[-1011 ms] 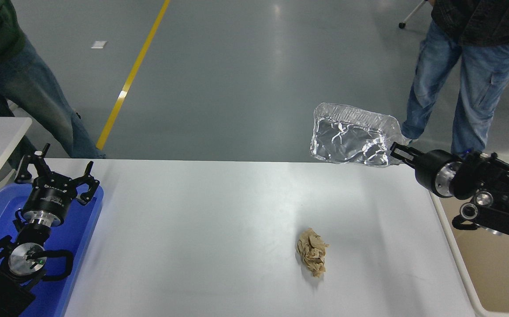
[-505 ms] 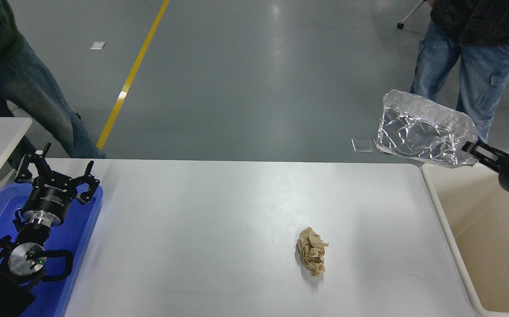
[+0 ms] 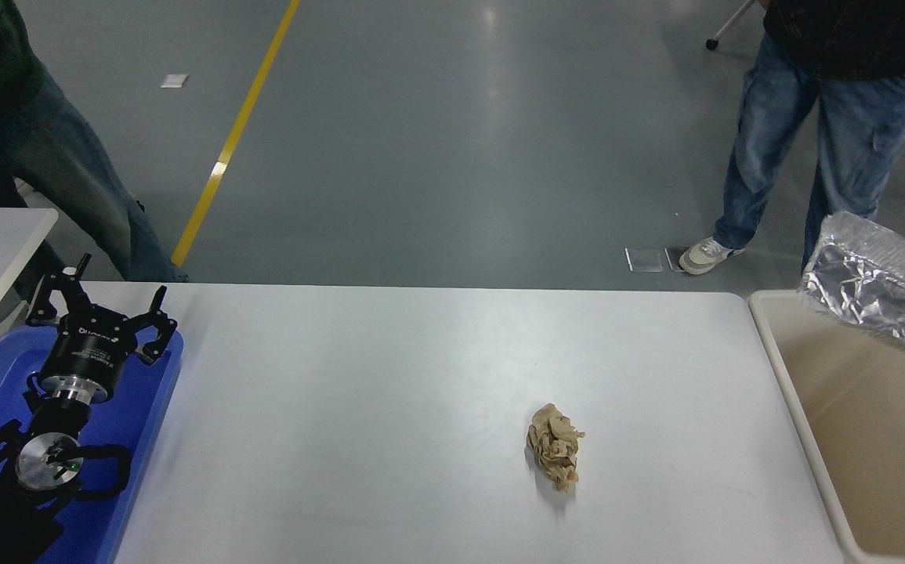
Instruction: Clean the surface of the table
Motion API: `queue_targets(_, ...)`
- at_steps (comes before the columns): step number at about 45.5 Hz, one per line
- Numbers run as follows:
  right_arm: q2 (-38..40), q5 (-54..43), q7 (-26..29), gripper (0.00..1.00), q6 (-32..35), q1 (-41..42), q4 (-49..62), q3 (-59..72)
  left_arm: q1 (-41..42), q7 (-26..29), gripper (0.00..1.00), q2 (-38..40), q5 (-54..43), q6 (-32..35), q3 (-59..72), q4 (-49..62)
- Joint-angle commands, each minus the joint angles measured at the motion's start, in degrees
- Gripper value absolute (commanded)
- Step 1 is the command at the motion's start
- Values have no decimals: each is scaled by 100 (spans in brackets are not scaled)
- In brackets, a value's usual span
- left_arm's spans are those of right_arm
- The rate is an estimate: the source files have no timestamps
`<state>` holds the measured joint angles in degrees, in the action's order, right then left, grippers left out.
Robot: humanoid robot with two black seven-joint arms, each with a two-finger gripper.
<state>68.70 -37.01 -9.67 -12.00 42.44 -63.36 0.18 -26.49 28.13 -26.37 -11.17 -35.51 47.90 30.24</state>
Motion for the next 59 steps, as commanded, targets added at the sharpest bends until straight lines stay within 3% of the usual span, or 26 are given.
queue_targets(1, -760, 729, -70, 0, -4, -754, 1395, -26, -5, 0, 100, 0, 1, 0, 0, 8)
queue_targets(16, -2272, 1530, -43, 0, 5, -1440, 3171, -35, 3, 0, 100, 0, 1, 0, 0, -1)
queue_targets(35, -4241, 1749, 18, 0, 382, -1589, 5895, -35, -5, 0, 100, 0, 1, 0, 0, -1)
queue_targets(59, -4734, 2576, 554, 0, 330, -1361, 6186, -167, -5, 0, 100, 0, 1, 0, 0, -1)
